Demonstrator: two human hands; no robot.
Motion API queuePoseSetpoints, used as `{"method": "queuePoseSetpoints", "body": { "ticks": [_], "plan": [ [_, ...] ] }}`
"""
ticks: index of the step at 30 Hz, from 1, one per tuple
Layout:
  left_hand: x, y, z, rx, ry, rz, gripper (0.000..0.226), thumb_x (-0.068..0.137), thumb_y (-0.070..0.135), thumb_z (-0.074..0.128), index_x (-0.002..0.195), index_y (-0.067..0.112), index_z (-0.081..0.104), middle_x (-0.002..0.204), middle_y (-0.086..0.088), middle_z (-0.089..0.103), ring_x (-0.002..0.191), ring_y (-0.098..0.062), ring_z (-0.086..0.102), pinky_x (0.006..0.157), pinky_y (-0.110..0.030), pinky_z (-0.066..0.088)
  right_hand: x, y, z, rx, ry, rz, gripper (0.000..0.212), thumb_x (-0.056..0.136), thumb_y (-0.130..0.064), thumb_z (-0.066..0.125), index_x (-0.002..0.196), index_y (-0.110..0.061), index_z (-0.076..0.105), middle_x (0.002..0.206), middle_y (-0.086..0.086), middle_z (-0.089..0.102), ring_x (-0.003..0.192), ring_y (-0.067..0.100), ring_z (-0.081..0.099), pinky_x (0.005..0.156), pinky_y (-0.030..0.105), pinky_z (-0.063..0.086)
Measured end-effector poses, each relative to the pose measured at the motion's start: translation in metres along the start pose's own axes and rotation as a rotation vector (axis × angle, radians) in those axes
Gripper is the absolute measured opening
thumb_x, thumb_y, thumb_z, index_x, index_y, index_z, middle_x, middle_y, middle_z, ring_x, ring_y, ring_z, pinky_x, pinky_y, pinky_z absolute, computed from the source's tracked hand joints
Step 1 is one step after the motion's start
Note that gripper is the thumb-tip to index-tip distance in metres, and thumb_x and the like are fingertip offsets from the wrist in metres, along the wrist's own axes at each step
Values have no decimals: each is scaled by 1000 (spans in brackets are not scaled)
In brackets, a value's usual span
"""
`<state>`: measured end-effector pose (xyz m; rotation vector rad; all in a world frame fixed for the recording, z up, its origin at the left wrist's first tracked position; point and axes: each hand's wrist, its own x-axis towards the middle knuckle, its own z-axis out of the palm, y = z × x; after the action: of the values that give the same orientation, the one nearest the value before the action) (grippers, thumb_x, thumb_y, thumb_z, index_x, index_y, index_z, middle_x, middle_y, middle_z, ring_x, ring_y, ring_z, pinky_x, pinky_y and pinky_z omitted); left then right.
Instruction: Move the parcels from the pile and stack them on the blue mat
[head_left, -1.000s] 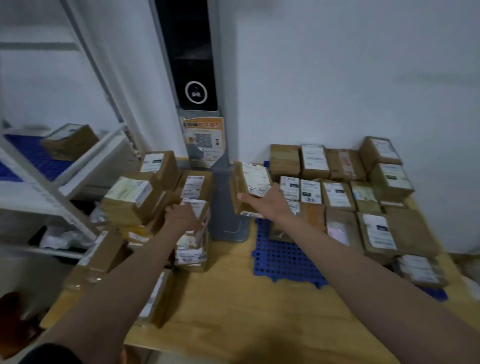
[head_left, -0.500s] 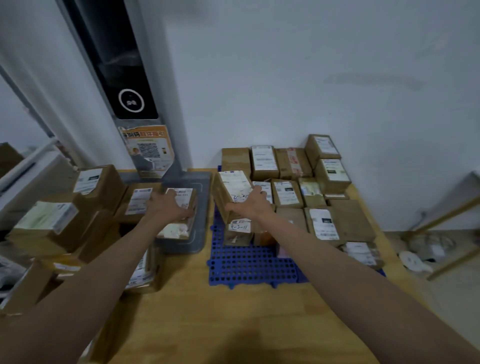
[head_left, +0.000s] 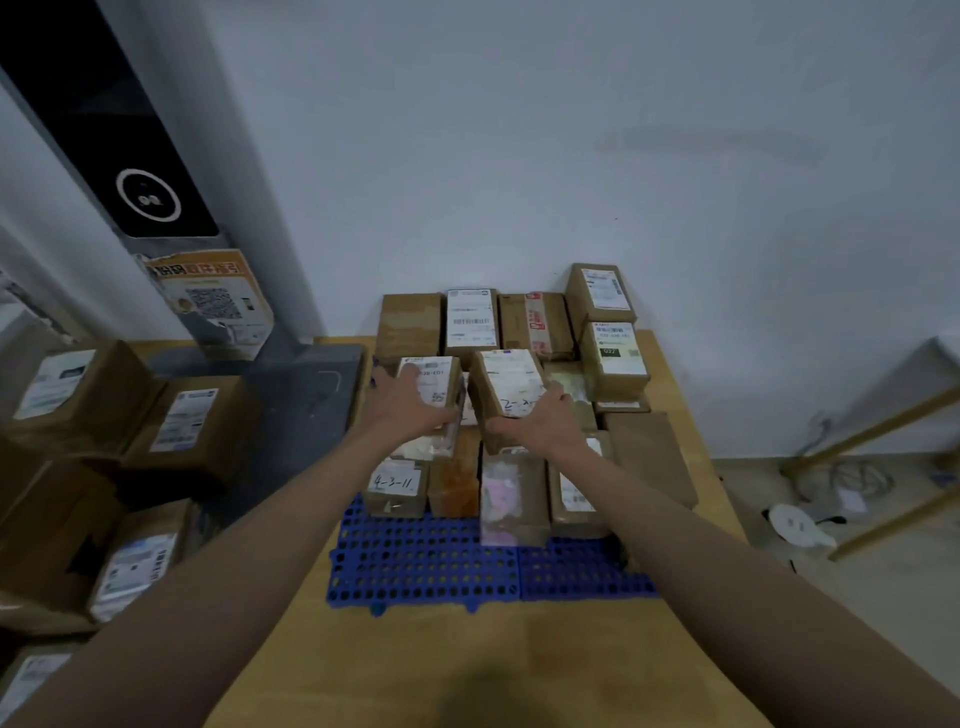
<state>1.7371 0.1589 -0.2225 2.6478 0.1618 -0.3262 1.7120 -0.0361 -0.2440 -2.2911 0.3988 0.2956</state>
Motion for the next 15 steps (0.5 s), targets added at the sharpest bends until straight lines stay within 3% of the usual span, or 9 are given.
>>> {"method": "queuePoseSetpoints", "body": {
  "ticks": [7, 15],
  "plan": [
    [30, 55, 51, -18, -39, -26, 92, 70, 62, 72, 144, 25, 32, 147, -15, 20, 134, -39, 30, 100, -49, 44, 45, 50, -29, -27, 25, 75, 116, 66, -58, 78, 147, -5, 14, 144, 16, 31, 133, 38, 34, 105, 50, 39],
    [82, 93, 75, 39, -43, 3, 91, 67, 64, 72, 139, 23, 33, 137, -16, 28, 123, -37, 40, 89, -44, 49, 92, 56, -39, -74, 134, 92, 113, 68, -58, 77, 146, -7, 13, 144, 15, 31, 135, 38, 32, 100, 51, 40]
  ]
}}
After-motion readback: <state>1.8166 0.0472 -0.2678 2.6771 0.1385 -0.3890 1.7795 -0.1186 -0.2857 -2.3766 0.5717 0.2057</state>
